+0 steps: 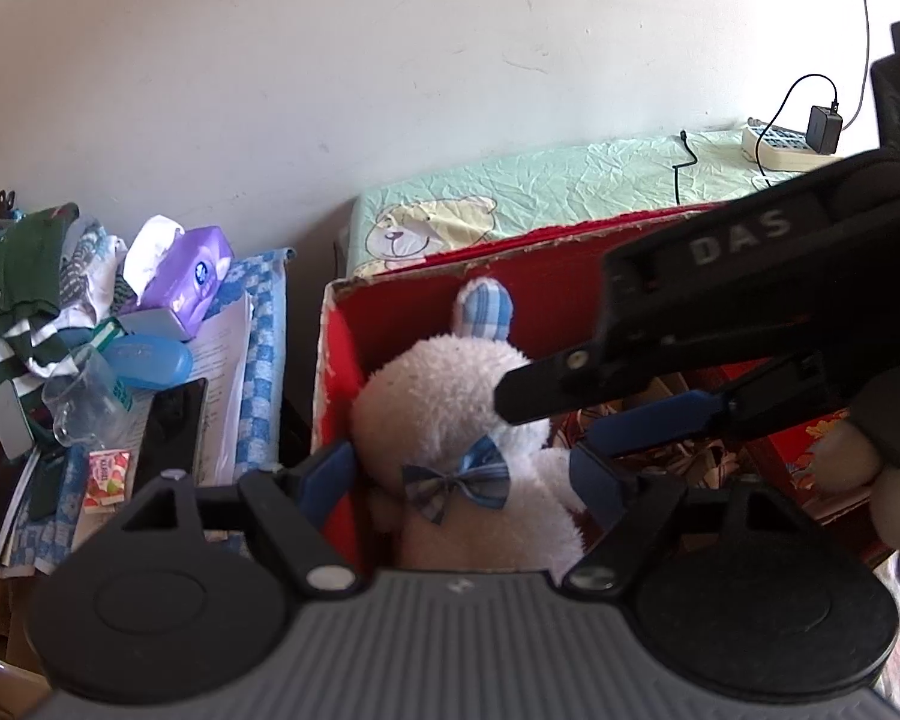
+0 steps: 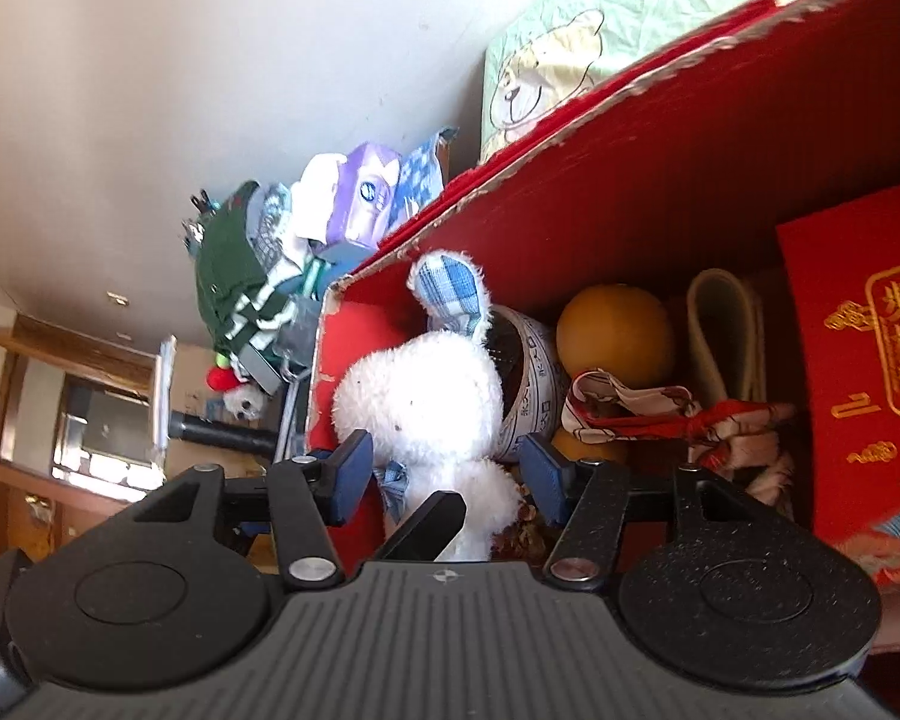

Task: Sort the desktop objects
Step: 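Carry the white bunny into the red box and open the right tool, then move the right tool back to the pink teddy bear keychain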

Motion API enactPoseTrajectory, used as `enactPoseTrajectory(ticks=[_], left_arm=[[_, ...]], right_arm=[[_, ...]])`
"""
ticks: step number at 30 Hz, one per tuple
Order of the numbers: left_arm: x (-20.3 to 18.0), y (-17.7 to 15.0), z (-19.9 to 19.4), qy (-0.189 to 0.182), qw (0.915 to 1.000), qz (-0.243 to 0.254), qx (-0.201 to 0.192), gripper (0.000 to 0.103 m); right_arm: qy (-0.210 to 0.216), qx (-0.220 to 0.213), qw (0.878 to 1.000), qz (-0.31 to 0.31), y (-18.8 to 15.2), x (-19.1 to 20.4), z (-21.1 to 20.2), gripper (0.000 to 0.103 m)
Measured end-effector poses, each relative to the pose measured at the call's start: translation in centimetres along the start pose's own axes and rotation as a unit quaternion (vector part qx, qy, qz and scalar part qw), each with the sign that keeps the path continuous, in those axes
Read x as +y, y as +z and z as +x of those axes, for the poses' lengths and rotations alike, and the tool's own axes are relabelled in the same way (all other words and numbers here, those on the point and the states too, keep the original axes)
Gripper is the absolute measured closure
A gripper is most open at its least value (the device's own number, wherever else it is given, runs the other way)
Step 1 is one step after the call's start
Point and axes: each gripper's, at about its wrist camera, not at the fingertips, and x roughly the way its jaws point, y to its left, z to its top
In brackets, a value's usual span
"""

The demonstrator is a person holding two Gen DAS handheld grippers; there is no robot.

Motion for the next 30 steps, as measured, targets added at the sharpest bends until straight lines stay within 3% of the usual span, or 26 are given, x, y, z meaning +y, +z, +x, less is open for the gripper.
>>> enactPoseTrajectory(ticks=[10,17,24,30], left_arm=[[0.0,-0.1,-2.2,-0.001,0.9996,-0.006,-0.027,0.016],[-1.1,0.7,-3.8,-0.056,0.9968,-0.039,-0.041,0.015],[-6.3,2.4,-5.2,-0.109,0.992,-0.033,-0.055,0.009],[-12.5,4.0,-6.3,-0.13,0.9898,-0.018,-0.056,0.009]], right_arm=[[-0.001,-0.055,0.997,-0.047,-2.2,1.0,-3.3,0.05],[0.019,-0.123,0.989,-0.074,-4.3,0.6,-7.4,0.055],[0.014,-0.191,0.979,-0.071,-5.4,-2.1,-13.3,0.056],[0.023,-0.215,0.975,-0.05,-5.3,-5.7,-18.6,0.056]])
